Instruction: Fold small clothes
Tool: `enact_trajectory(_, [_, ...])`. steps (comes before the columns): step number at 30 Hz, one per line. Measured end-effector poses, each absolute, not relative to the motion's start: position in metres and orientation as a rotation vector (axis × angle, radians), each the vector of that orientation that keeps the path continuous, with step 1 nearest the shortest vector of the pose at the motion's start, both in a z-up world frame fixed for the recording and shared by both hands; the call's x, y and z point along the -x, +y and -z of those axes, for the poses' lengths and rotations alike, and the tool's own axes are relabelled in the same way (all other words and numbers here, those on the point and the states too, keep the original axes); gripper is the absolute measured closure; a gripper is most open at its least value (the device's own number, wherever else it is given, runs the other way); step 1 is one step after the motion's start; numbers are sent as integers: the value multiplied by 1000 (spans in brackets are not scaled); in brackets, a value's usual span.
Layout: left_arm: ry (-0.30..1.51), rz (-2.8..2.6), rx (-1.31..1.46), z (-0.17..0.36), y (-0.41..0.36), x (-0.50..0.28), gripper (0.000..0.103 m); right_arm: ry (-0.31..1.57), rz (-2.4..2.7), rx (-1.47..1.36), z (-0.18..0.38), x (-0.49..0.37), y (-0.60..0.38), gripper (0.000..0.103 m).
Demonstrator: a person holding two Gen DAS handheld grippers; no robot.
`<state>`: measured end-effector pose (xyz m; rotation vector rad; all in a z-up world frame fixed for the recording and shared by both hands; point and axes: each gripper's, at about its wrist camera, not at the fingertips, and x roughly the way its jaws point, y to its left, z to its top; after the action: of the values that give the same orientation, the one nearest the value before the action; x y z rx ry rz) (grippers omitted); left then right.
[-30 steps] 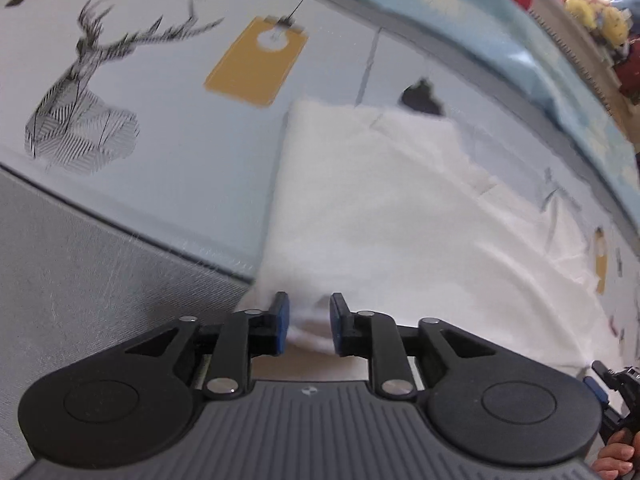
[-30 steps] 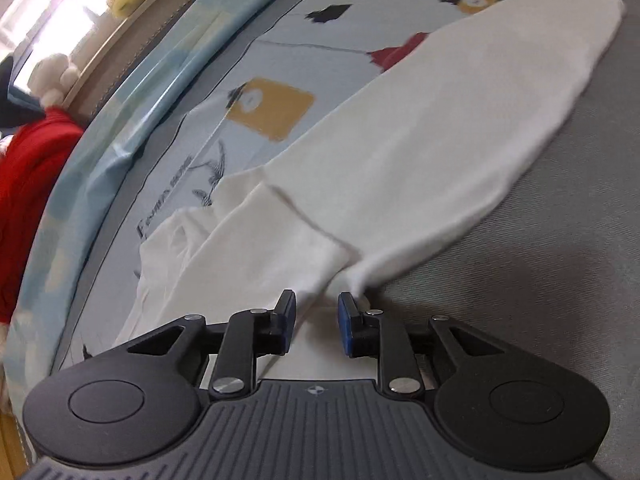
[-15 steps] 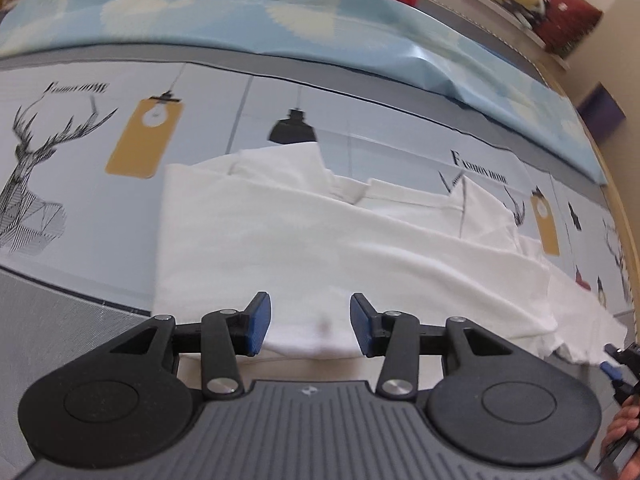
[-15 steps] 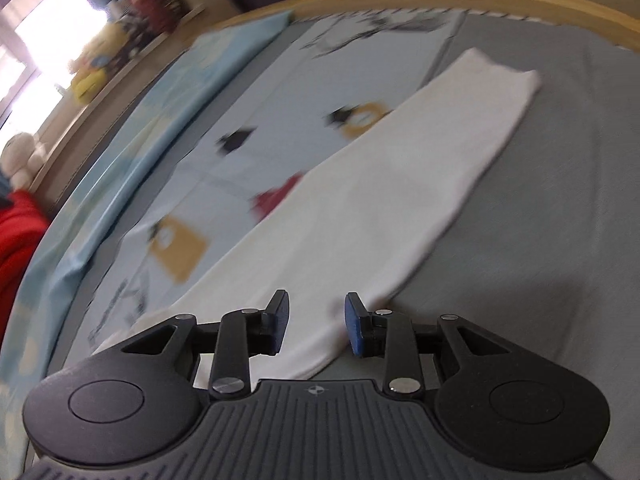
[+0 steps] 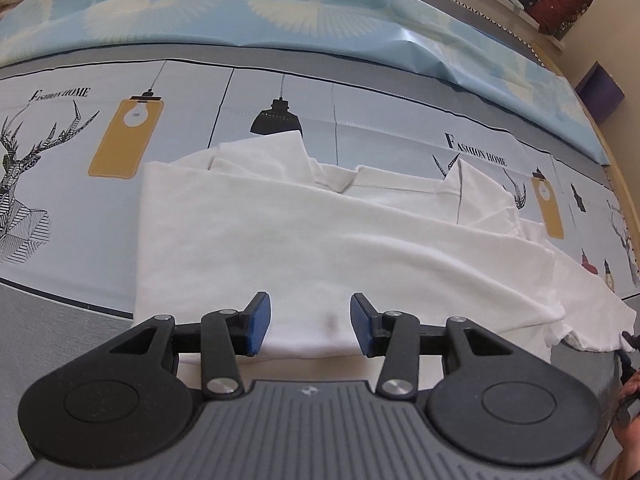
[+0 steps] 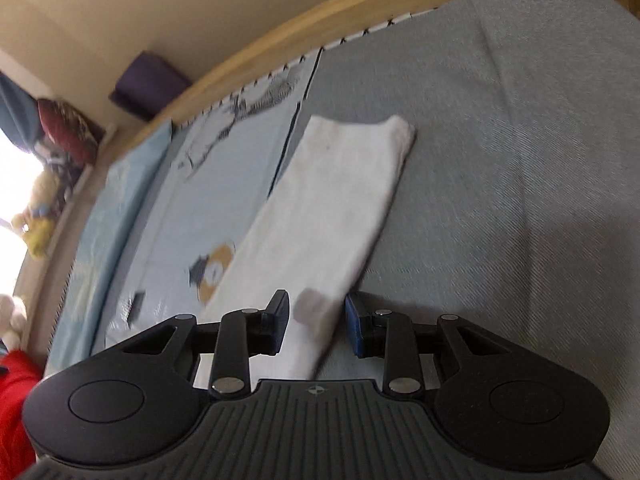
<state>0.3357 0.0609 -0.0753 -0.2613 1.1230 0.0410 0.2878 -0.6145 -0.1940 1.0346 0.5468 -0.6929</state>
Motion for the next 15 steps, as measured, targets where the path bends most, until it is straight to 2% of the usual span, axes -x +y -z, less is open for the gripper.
enact_trajectory(1, [1121,-43,260,75,63,-335,54,531,693,-1035,195,-287,-615,73])
enact_trajectory(3, [1114,-52,265,73,69,-334,54,508,708,-1017,196,-287,-614,99])
enact_trajectory(6, [1104,-65,282,69,79,-333,54,504,768,-941,188,-289,-604,99])
enact_trajectory(11, [1078,-96,325,59,101,-329,54,458,734,-751,137,-310,-553,99])
enact_trajectory(15, [1054,-134,370,51,124,-323,54,415,496,-536,86,-335,-454,99])
